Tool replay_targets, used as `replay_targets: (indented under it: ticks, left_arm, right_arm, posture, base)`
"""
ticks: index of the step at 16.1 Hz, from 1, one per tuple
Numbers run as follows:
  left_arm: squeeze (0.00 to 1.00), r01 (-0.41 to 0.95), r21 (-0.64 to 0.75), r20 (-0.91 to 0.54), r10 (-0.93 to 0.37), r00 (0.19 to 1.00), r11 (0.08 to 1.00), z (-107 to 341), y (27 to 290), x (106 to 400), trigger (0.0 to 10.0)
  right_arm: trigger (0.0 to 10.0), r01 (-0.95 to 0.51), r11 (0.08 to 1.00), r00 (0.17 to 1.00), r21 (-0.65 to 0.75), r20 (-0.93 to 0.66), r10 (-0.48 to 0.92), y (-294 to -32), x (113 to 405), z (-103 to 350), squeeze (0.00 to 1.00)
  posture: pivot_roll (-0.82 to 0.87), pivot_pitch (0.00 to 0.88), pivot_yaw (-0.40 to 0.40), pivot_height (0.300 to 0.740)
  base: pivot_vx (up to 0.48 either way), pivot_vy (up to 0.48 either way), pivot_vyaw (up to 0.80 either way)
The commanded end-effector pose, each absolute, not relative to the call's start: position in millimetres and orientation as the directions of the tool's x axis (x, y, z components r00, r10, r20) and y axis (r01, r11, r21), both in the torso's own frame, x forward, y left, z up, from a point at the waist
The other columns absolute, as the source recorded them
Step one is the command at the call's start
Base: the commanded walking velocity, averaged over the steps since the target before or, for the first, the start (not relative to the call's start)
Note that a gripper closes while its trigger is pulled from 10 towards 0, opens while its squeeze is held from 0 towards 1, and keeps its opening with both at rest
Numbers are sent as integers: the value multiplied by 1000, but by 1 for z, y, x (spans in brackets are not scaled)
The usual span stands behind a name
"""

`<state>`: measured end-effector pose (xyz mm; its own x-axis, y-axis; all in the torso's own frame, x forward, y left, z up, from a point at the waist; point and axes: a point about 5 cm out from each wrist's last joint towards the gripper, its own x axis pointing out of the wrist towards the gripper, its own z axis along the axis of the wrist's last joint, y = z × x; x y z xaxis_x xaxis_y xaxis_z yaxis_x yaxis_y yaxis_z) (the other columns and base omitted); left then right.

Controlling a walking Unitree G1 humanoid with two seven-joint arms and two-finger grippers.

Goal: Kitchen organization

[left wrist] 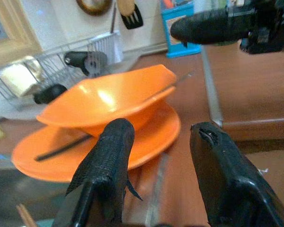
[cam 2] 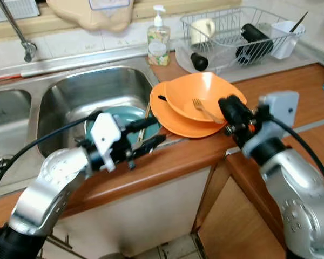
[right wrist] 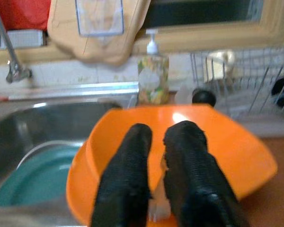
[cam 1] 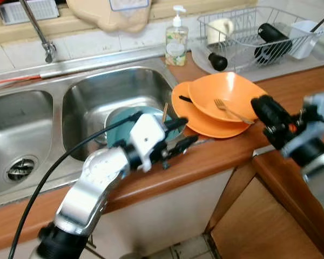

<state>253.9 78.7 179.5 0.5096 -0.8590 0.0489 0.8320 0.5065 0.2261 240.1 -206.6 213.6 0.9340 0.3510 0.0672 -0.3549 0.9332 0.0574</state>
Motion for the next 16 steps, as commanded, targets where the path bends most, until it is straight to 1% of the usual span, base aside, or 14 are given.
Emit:
replay_targets:
  ticks: [1, 5, 8, 10, 11, 14, 15, 16]
  left_arm:
    - [0, 831, 224, 44, -857, 514, 510, 181, 85, 251, 10000]
    - [0, 832, 209, 33, -854, 519, 514, 178, 88, 248, 10000]
    - [0, 836, 204, 27, -857, 515, 509, 178, 87, 247, 10000]
    - [0, 839, 205, 21, -860, 511, 504, 178, 87, 246, 10000]
    - [0, 839, 206, 19, -860, 510, 503, 178, 87, 246, 10000]
    - [0, 839, 207, 16, -859, 511, 503, 177, 86, 246, 10000]
    - [0, 839, 207, 16, -859, 511, 503, 177, 86, 246, 10000]
    - [0, 839, 208, 16, -859, 512, 503, 177, 86, 246, 10000]
  right_arm:
    - [10000, -372, 926, 926, 63, 94, 366, -210, 237, 215, 1000]
    - [10000, -380, 922, 922, 73, 111, 371, -211, 236, 210, 1000]
    - [10000, -393, 917, 918, 64, 85, 388, -206, 237, 202, 1000]
    - [10000, -385, 922, 923, 40, 40, 383, -202, 237, 195, 1000]
    - [10000, -357, 933, 934, 43, 21, 357, -205, 240, 190, 0]
    - [10000, -339, 940, 940, 41, -9, 340, -203, 243, 184, 0]
    - [9098, -337, 941, 941, 40, -12, 337, -203, 243, 183, 0]
    - [4549, -333, 942, 943, 41, -17, 334, -203, 244, 182, 0]
  posture:
    - [-56, 0, 72, 740]
    - [-50, 0, 68, 740]
    - [-48, 0, 69, 740]
    - [-48, 0, 69, 740]
    - [-49, 0, 71, 740]
    - [-47, 0, 67, 740]
    - [-47, 0, 67, 740]
    - [-46, 0, 66, 740]
  base:
    - [0, 0, 0]
    - [0, 0, 0]
    - [0, 0, 0]
    - [0, 0, 0]
    - [0, 0, 0]
    - [0, 0, 0]
    - [0, 0, 0]
    - [0, 0, 0]
